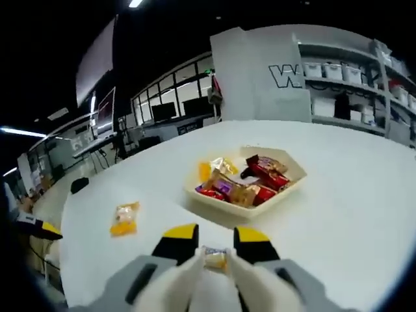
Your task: Place the target food into the container with the food tongs after gripping and lifting it, then release it inside without dropping or visibly crushing the food.
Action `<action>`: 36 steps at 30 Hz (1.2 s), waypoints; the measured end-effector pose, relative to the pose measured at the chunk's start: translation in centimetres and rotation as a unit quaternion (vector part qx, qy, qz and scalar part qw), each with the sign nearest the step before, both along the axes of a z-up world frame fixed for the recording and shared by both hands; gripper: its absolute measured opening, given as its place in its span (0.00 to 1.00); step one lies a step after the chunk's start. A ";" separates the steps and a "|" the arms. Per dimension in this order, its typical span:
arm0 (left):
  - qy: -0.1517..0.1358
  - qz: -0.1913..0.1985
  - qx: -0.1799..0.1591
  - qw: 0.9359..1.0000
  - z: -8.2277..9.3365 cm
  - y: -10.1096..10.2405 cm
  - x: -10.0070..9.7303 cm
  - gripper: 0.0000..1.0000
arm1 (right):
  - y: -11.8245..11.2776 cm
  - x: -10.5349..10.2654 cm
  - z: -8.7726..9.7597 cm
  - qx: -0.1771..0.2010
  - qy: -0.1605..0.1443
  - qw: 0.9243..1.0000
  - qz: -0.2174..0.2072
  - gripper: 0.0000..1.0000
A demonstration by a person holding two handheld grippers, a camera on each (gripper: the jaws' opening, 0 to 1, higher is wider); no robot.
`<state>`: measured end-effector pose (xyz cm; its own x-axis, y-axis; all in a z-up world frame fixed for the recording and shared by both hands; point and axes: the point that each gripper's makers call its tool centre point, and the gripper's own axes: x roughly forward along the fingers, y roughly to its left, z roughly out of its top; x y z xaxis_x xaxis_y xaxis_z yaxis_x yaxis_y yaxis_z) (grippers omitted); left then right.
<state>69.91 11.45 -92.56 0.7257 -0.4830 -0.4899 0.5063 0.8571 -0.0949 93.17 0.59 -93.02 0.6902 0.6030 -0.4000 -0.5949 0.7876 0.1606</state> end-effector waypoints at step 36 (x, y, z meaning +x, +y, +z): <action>-0.015 0.018 -0.029 0.999 1.1 0.4 0.2 0.99 | -0.3 4.2 11.1 -0.014 -0.092 0.996 0.019 0.17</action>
